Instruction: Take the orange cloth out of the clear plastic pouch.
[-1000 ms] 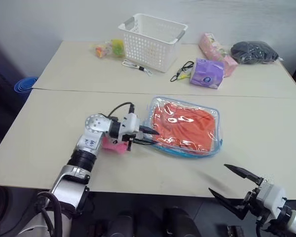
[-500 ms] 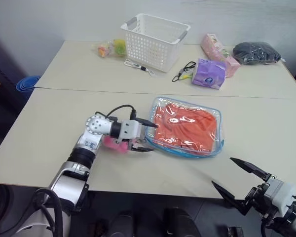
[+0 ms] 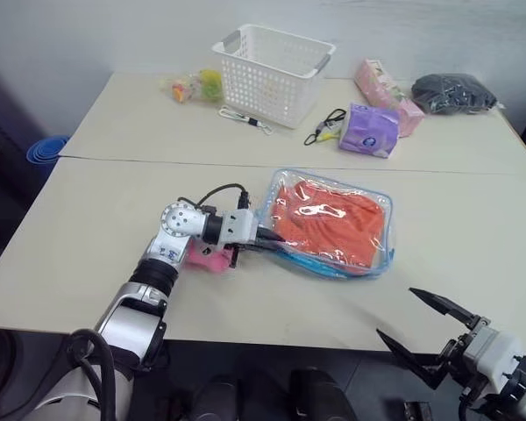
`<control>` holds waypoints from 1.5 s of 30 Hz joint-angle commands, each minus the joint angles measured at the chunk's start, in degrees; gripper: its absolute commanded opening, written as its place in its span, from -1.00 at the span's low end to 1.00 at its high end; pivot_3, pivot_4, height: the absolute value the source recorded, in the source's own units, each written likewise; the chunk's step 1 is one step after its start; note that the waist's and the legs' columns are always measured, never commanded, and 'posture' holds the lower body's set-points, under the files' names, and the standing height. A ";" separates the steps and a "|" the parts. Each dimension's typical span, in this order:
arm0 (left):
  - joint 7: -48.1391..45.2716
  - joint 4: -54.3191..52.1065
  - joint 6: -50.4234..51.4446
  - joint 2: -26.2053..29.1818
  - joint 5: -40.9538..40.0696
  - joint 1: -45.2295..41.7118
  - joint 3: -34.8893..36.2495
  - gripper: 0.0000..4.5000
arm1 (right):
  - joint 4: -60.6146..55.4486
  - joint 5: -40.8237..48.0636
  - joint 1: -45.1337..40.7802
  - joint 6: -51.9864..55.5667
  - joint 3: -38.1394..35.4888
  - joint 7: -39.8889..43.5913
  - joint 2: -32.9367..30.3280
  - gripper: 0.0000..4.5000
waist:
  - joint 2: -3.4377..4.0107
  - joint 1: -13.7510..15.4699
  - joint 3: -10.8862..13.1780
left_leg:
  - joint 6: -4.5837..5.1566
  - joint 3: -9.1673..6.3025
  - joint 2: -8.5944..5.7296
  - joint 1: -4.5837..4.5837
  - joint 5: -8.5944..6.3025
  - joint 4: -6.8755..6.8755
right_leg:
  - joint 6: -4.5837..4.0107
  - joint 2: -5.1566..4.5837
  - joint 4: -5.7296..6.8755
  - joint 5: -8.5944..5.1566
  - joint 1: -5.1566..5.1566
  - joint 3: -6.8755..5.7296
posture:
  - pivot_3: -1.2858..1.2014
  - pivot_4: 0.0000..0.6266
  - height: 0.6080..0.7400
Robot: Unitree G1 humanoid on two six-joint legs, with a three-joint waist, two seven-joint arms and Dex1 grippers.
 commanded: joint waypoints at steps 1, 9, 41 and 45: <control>-2.50 -4.75 6.89 -0.23 -4.68 0.80 1.43 -0.99 | -0.45 0.59 0.26 -0.66 0.30 0.04 0.19 1.00 | 0.00 -0.01 0.00 | 0.00 0.00 0.00 0.00 0.00 0.00 | 0.00 0.00 0.01 0.00 0.00 0.00 | 0.03 -0.52 1.00; -2.46 -15.33 24.54 0.23 -8.22 4.35 1.06 -0.99 | -10.80 3.88 -5.51 16.17 8.91 -3.36 -4.29 1.00 | 0.00 -0.22 0.00 | -0.05 -0.06 0.04 0.01 0.03 0.04 | 0.00 0.01 0.06 0.00 -0.01 0.02 | 0.03 -0.52 1.00; 1.45 -2.59 -5.91 6.58 2.91 1.31 -1.27 -0.38 | -4.65 0.54 1.42 6.25 2.31 1.83 -2.76 1.00 | 0.00 0.05 0.00 | 0.32 -0.09 -0.02 -0.04 -0.19 0.25 | 0.00 -0.04 0.04 0.00 0.06 -0.04 | 0.03 -0.52 1.00; 1.40 -2.15 -6.25 5.85 2.96 1.21 -1.53 -0.95 | -4.53 0.43 1.35 6.24 2.24 1.83 -2.70 1.00 | 0.00 0.05 0.00 | 0.32 -0.09 -0.02 -0.03 -0.19 0.25 | 0.00 -0.04 0.05 0.00 0.06 -0.04 | 0.03 -0.52 1.00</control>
